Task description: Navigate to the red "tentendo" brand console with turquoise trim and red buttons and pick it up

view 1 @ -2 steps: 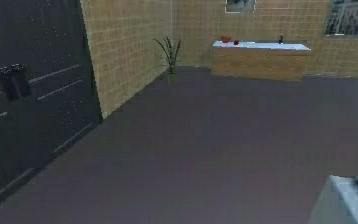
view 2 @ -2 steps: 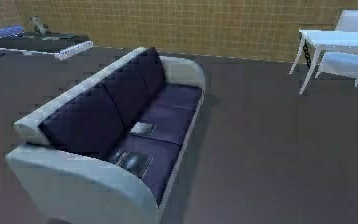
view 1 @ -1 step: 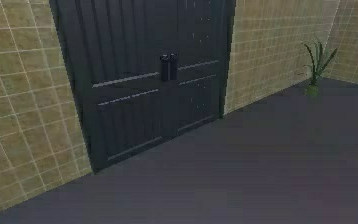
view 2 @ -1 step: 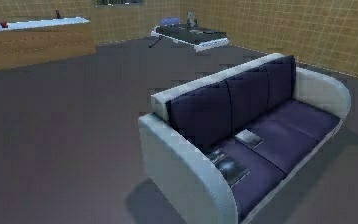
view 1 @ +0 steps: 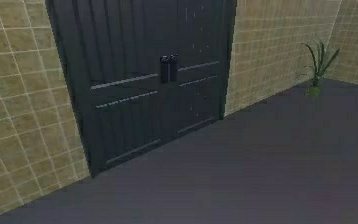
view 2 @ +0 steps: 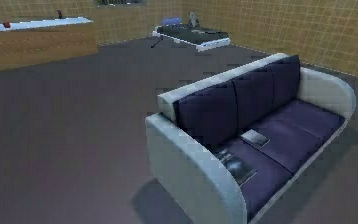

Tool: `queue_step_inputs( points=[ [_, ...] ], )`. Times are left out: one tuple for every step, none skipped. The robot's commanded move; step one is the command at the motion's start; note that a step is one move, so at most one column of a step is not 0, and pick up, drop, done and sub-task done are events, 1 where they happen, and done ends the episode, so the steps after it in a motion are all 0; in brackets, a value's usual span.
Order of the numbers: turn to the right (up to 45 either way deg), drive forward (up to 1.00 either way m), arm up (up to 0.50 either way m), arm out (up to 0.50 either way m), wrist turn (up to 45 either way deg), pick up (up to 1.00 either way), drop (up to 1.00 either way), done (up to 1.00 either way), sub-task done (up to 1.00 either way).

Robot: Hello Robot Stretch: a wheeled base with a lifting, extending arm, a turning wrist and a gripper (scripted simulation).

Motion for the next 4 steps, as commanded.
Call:
queue_step_inputs(
  points=[
    [45.0, 0.0, 0.0, 0.0, 0.0, 0.0, 0.0, 0.0, 0.0],
    [3.0, 0.0, 0.0, 0.0, 0.0, 0.0, 0.0, 0.0, 0.0],
    [0.0, 1.0, 0.0, 0.0, 0.0, 0.0, 0.0, 0.0, 0.0],
    [9.0, 0.0, 0.0, 0.0, 0.0, 0.0, 0.0, 0.0, 0.0]
  ],
)
